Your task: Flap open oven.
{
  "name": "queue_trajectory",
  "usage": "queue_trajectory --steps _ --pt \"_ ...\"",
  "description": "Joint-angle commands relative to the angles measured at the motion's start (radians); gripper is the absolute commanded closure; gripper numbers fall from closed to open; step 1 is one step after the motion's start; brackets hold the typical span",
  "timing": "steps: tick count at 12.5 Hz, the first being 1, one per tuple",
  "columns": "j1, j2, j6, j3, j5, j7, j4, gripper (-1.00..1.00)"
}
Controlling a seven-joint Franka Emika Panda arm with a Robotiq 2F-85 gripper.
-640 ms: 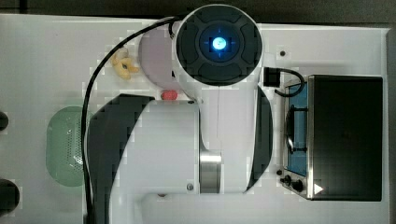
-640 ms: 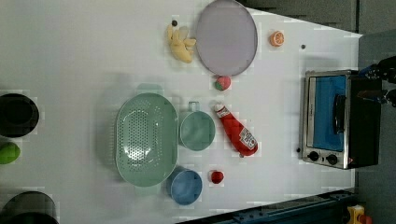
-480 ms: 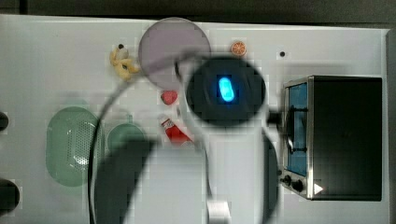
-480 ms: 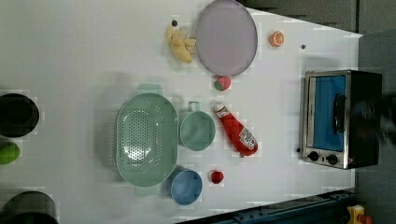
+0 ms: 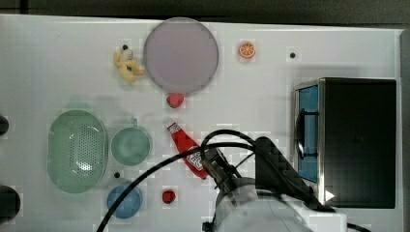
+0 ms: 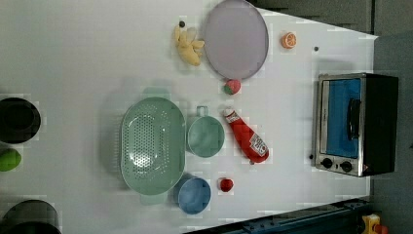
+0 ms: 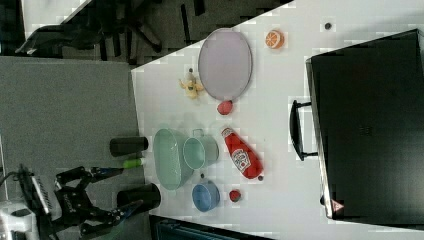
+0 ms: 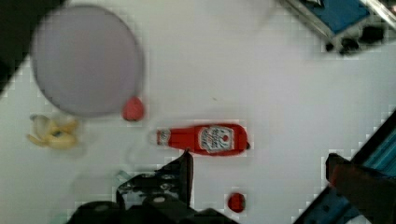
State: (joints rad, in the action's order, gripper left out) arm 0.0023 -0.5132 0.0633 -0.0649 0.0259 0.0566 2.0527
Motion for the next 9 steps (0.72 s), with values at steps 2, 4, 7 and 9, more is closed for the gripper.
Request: queue_trajectory --steps 2,4,7,9 --pt "-0.010 0.081 -0.012 -0.003 -0.011 0.050 0.011 -0.14" --pt "-0.014 0.082 -0.011 -0.009 -0.011 0.050 0.014 0.32" --pt "-0.016 0.088 -0.010 -0.023 -0.009 0.029 0.028 0.65" --pt "-0.017 0.096 0.003 -0.045 0.002 -0.107 0.057 0.65"
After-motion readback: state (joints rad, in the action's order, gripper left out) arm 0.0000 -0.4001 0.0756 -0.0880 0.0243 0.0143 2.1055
